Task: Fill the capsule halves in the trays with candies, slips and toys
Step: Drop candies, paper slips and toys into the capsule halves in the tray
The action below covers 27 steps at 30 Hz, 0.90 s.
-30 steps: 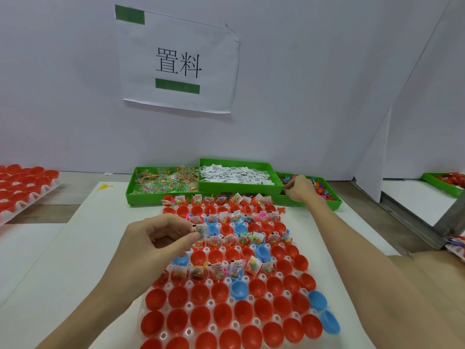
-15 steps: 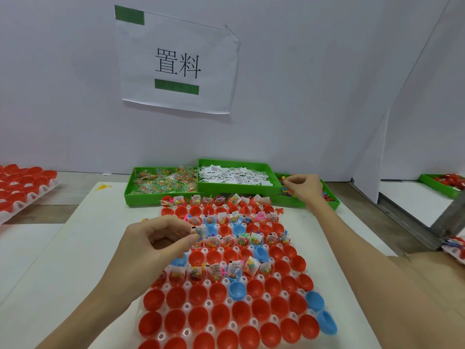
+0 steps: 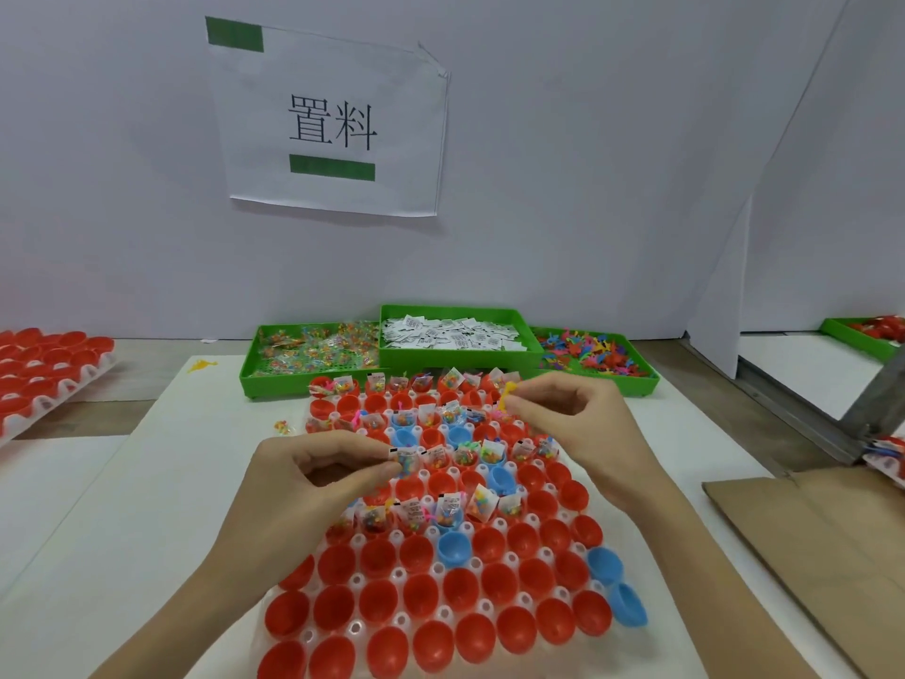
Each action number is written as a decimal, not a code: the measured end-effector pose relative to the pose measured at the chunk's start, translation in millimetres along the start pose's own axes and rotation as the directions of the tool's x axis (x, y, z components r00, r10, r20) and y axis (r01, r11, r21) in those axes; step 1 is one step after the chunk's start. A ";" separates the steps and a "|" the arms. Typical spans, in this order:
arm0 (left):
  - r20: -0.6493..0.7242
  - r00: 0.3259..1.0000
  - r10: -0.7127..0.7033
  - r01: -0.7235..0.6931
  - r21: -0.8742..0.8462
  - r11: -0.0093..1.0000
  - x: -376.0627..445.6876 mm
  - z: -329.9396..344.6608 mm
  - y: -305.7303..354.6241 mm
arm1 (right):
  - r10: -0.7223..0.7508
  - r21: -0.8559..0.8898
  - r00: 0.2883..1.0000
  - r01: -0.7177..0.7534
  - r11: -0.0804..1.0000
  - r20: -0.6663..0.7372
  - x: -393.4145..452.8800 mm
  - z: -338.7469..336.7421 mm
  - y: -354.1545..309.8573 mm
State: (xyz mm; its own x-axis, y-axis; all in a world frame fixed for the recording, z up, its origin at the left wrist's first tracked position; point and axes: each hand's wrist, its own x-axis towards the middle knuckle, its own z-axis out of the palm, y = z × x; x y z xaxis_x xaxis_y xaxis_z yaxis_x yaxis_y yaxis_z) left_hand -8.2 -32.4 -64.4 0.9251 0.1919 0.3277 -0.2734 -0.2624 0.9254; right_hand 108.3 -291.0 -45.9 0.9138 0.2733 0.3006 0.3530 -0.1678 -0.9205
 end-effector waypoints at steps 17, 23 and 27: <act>0.341 0.939 -0.042 0.085 -0.114 0.990 45.1 84.0 23.6 | 0.006 -0.175 0.972 0.036 0.984 0.234 -14.9 -38.8 -18.5; 0.381 0.924 -0.016 0.019 -0.005 1.000 54.2 99.7 23.4 | 0.081 -0.149 0.983 -0.056 0.987 0.167 -12.8 -50.1 -13.1; 0.371 0.928 -0.012 0.009 0.011 1.000 56.5 105.8 21.4 | 0.128 -0.176 0.967 -0.089 0.980 0.220 -14.2 -52.2 -12.6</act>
State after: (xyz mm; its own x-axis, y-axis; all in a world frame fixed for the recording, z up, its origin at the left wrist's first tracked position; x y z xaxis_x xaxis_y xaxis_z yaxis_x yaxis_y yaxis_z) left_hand 66.0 -127.2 -46.2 0.9600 -0.1699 0.2224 -0.2626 -0.2714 0.9260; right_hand 101.4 -342.2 -25.5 0.8844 0.4515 0.1182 0.3000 -0.3560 -0.8850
